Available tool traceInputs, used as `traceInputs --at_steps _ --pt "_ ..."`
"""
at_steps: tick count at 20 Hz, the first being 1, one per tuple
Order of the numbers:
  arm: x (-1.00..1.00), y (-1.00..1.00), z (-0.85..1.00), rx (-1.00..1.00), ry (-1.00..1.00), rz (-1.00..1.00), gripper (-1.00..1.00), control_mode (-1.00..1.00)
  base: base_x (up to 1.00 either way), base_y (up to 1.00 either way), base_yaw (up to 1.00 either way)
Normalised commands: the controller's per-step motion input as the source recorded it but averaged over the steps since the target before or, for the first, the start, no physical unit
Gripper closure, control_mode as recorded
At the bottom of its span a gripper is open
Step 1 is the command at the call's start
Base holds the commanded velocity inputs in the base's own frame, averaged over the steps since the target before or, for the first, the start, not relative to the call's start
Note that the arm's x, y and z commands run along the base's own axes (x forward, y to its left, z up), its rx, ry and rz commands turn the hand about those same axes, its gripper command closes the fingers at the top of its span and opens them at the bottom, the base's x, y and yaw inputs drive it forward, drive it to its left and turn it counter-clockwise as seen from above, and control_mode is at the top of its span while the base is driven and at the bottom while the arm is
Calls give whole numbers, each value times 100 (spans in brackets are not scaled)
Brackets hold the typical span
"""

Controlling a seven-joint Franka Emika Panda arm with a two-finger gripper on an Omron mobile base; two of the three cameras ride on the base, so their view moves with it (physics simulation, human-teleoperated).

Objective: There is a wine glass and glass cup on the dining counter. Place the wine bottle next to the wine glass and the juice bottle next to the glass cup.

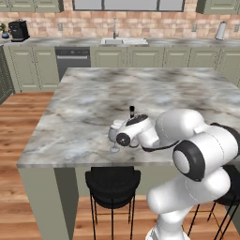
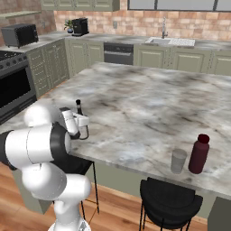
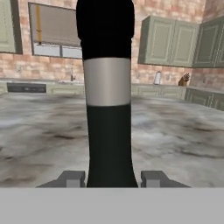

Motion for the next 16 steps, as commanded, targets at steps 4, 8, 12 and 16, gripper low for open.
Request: traceInputs --at_steps 4,8,12,16 --pt "0 0 -45 3 -10 -10 100 -100 0 0 0" --pt "0 0 -43 4 -12 -10 100 -100 0 0 0" --pt "-5 0 -41 7 -12 -10 100 -100 0 0 0" --pt "-21 0 -39 6 -11 -9 100 -100 0 0 0"
